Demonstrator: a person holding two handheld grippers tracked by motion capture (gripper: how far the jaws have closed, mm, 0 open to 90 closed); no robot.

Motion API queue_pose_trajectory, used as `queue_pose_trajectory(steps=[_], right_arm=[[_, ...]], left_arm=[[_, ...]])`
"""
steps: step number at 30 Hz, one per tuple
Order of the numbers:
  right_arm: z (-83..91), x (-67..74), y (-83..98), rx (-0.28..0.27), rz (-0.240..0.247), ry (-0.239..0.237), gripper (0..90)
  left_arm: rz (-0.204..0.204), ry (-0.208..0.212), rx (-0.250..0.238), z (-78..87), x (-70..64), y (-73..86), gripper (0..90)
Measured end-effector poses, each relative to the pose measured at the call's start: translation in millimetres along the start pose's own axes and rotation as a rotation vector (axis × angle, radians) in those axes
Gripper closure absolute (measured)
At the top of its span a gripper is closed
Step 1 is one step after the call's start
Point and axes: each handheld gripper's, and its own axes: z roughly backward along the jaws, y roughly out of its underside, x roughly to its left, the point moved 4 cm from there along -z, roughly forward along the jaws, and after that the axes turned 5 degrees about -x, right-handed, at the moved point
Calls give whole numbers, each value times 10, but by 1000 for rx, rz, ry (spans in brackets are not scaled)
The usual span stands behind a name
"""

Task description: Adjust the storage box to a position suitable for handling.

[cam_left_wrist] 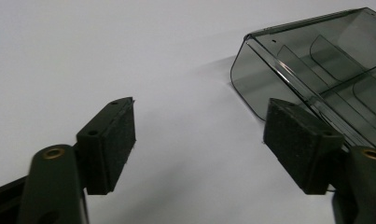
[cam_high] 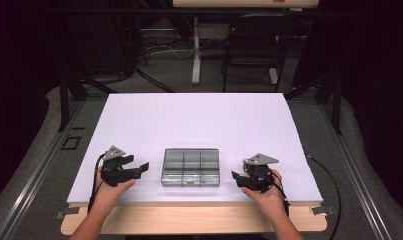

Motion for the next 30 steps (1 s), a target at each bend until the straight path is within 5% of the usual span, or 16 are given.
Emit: queue_pose_trajectory(steps=[5,11,15,22,30], right_arm=[[14,35,16,-31,-13,7,442],[10,161,31,3,2,-59,547],[19,224,35,26,10,-73,595],[68,339,-3,41,50,-118,699],[145,437,-28,14,64,-165,780]], left_arm=[[38,9,29,-62,-14,59,359],[78,35,65,-106,-58,81,451],[43,29,119,-134,-147,123,456],[-16,89,124,-138,-265,128,502],[-54,103,107,-106,-351,94,560]])
